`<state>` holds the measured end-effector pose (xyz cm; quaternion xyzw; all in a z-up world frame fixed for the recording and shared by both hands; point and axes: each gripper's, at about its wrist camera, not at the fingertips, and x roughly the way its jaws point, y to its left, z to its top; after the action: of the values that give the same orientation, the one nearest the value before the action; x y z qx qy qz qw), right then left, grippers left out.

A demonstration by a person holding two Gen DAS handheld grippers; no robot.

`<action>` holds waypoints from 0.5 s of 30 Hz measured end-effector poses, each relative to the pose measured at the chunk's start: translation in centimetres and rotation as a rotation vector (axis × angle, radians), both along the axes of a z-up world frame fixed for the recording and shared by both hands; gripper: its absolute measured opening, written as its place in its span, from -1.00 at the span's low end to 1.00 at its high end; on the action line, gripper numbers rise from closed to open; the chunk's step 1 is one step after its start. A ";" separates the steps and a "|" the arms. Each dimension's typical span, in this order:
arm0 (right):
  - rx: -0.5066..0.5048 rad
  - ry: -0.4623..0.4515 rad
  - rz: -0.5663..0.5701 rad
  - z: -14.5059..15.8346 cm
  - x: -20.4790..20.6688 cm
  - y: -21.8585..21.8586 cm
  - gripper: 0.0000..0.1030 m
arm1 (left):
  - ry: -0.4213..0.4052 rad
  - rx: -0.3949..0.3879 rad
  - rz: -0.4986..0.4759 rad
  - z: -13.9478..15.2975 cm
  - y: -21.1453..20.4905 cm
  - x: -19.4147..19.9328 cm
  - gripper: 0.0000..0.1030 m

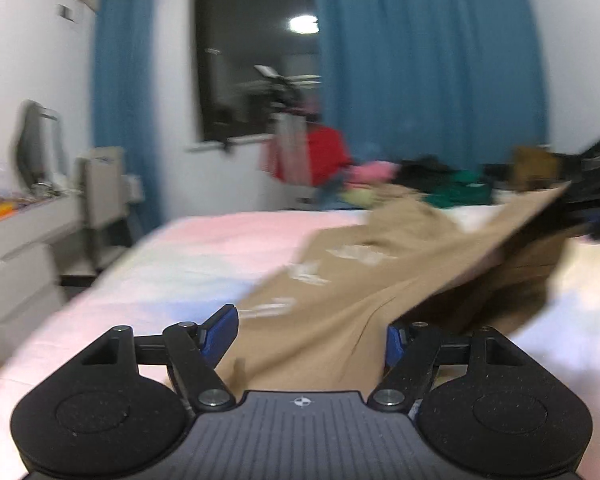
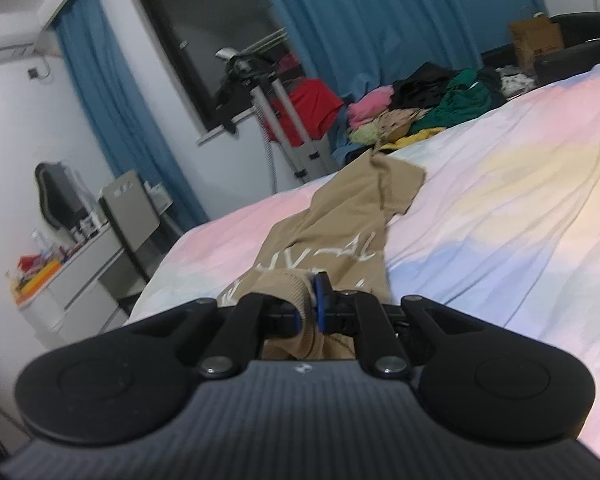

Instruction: Fold clothes

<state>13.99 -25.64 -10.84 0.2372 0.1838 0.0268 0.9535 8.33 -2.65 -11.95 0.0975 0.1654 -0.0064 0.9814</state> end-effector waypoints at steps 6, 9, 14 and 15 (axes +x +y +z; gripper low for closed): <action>-0.092 -0.055 -0.140 0.5 -0.7 -0.1 -0.76 | 0.085 0.100 0.130 -0.8 1.4 -1.0 0.45; -0.156 -0.046 -0.182 0.4 -0.7 0.1 -0.68 | 0.036 0.110 0.160 0.2 1.9 -2.2 0.46; -0.300 0.099 -0.193 -1.0 1.1 -0.3 0.21 | -0.035 0.030 0.242 2.1 3.8 -2.8 0.47; -0.321 0.141 -0.185 -1.5 1.6 -0.4 0.22 | -0.052 0.012 0.257 2.4 4.0 -2.8 0.47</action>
<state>15.56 -26.07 -12.36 0.0993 0.2296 -0.1073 0.9622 5.54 1.34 -9.51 0.0814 0.1512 0.1230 0.9774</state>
